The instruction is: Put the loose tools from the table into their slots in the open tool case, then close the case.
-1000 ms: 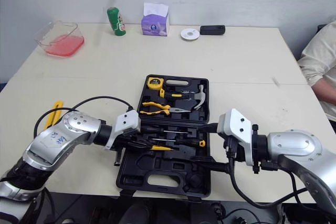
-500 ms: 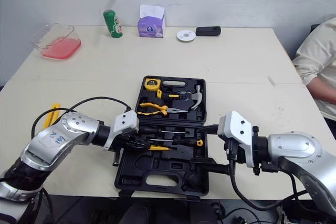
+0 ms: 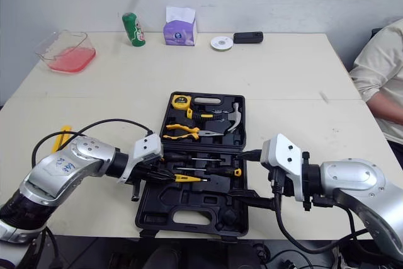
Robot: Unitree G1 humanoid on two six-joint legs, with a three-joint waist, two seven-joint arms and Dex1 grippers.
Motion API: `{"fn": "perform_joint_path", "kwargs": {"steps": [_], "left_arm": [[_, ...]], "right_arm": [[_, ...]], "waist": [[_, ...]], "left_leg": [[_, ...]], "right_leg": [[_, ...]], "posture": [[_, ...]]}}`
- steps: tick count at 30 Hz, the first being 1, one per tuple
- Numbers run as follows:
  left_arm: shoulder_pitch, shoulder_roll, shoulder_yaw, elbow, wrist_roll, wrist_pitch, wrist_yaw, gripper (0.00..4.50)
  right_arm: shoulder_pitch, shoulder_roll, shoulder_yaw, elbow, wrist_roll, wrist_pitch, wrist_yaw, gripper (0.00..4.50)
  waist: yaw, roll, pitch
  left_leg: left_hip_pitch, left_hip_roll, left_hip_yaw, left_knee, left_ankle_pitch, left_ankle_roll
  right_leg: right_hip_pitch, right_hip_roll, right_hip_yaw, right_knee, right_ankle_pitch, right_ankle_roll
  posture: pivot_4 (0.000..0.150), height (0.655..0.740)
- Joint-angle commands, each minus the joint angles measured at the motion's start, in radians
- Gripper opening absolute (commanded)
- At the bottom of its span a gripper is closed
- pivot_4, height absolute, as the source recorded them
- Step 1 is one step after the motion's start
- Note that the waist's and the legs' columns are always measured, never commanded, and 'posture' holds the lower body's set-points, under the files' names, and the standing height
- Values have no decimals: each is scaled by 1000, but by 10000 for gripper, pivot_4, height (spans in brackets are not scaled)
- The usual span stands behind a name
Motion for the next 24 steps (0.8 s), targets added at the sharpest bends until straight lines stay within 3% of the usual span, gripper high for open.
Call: {"fn": "perform_joint_path", "kwargs": {"steps": [1,6,9,11,17,20,24], "left_arm": [[53,-53,122,25,-56,-86,9,456],[103,-175,445,13,-211,-153,90,456],[144,-259,655,-30,-328,-99,245,9888],[187,-297,748,-70,-369,-86,329,18968],[484,-456,1091,-211,-256,-173,695,44513],[558,-501,1247,-200,-304,-181,804,44513],[717,-512,1346,-189,-308,-210,792,44513]], "right_arm": [[-12,14,-8,-18,-3,-26,-4,45000],[-65,52,-20,24,15,-39,-4,45000],[-140,93,-8,78,55,-32,3,45000],[-184,113,6,111,67,-28,11,45000],[-394,192,124,287,23,-49,104,45000],[-446,208,156,350,2,-58,153,45000],[-486,224,202,404,-37,-85,216,45000]], "waist": [[4,-1,1],[9,-6,5],[6,-5,5],[4,-6,5],[-1,-7,6],[6,-9,7],[26,-9,7]], "left_leg": [[0,0,0,0,0,0],[-9,0,-3,2,2,-3],[-10,-1,-4,1,2,-4],[-10,-1,-4,2,1,-3],[-8,-2,-4,1,0,-4],[-9,-2,-7,2,0,-4],[-10,-5,-9,2,-1,-4]], "right_leg": [[0,0,0,0,0,0],[-5,-2,-4,-2,0,0],[-5,-3,-5,-4,0,1],[-5,-4,-6,-5,0,1],[-6,-5,-6,-5,1,1],[-6,-5,-6,-5,1,1],[-6,-9,-6,-7,1,1]], "posture": [[1500,7400],[1500,7400],[1500,7400],[1500,7400],[1500,7400],[1500,7400],[1500,7400]]}}
